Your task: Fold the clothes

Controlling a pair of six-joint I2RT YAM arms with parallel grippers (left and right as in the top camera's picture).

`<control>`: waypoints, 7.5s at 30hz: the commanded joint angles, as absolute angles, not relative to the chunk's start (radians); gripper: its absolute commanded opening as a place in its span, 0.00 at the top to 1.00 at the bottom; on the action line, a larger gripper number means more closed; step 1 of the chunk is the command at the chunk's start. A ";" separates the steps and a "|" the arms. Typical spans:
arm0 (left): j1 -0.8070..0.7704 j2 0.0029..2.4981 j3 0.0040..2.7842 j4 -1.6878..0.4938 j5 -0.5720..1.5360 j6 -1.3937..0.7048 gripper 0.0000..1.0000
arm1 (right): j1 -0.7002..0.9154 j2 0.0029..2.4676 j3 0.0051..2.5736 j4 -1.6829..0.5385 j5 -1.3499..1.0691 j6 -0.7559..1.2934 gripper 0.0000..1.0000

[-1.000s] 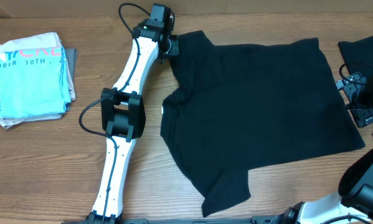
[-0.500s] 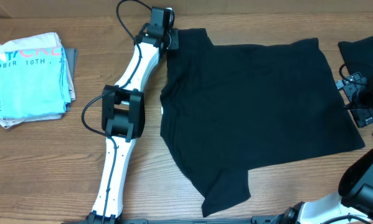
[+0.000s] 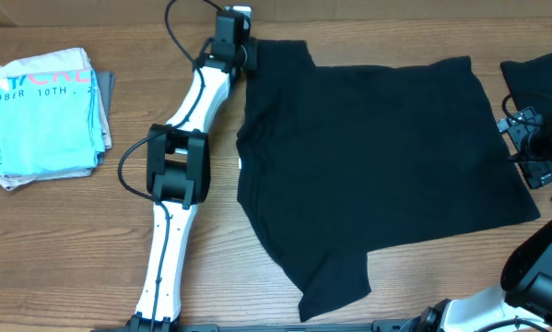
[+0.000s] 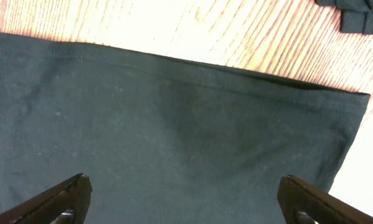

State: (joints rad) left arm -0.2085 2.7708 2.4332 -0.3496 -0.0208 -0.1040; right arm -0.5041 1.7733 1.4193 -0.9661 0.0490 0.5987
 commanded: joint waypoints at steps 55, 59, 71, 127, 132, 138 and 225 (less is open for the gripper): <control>-0.250 2.951 2.622 -0.903 -0.054 -0.296 0.96 | -0.504 1.769 1.427 -0.963 0.050 0.594 0.00; -0.230 3.002 2.622 -0.826 -0.052 -0.265 0.96 | -0.504 1.769 1.427 -0.963 0.050 0.595 0.00; -0.211 2.939 2.718 -0.756 -0.052 -0.236 0.95 | -0.504 1.769 1.427 -0.963 0.050 0.594 0.00; -0.498 1.948 1.695 -1.380 0.043 -0.427 0.94 | -0.504 1.769 1.427 -0.963 0.050 0.594 0.00; -0.477 1.948 1.477 -1.172 0.137 -0.434 0.94 | -0.504 1.769 1.427 -0.963 0.050 0.594 0.00; -0.448 1.950 1.320 -1.009 0.173 -0.456 0.90 | -0.504 1.769 1.427 -0.963 0.050 0.594 0.00; -0.194 1.603 1.455 -0.914 0.147 -0.449 0.00 | -0.218 1.929 1.670 -0.467 -0.157 -0.017 0.31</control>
State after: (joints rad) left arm -0.1898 1.6028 1.4536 -0.9131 0.1390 -0.4576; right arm -0.2150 1.8465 1.6550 -0.5018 -0.2447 0.0208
